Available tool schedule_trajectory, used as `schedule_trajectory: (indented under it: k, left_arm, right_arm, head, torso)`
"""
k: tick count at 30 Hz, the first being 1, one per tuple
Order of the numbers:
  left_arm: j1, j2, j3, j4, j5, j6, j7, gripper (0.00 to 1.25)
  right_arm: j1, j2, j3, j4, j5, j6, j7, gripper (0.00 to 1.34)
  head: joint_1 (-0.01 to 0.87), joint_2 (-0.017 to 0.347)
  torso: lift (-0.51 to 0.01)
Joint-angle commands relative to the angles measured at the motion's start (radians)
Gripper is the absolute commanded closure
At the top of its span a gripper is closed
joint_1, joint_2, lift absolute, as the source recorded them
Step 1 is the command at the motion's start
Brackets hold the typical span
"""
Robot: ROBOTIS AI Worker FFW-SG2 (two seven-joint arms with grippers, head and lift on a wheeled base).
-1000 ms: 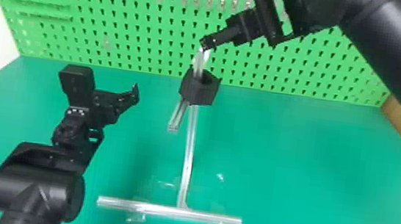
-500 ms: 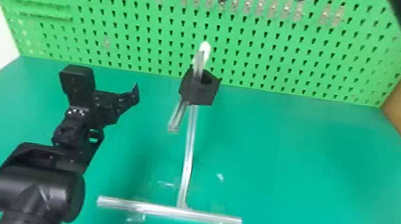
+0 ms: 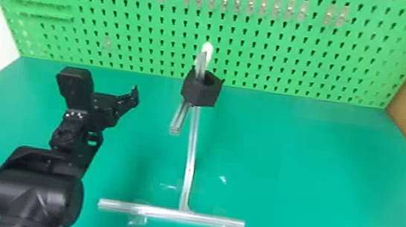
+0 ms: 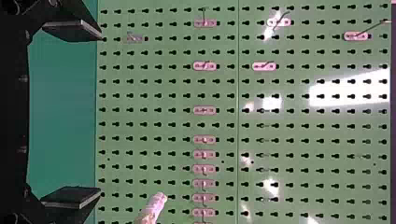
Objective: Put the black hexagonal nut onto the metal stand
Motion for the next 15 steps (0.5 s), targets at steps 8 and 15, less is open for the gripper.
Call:
schedule_trajectory:
  k: [8, 15]
  left_arm:
    - [0.016, 0.002, 0.023, -0.022, 0.007, 0.000, 0.000, 0.11]
    - [0.016, 0.002, 0.022, -0.025, 0.013, 0.000, 0.000, 0.11]
  right_arm:
    - [0.261, 0.019, -0.235, -0.078, -0.065, -0.174, -0.041, 0.08]
    - [0.462, 0.049, -0.315, -0.076, -0.151, -0.375, -0.222, 0.09]
  head:
    - [0.693, 0.081]
    - [0.693, 0.081]
  torso:
    - [-0.001]
    - [-0.001]
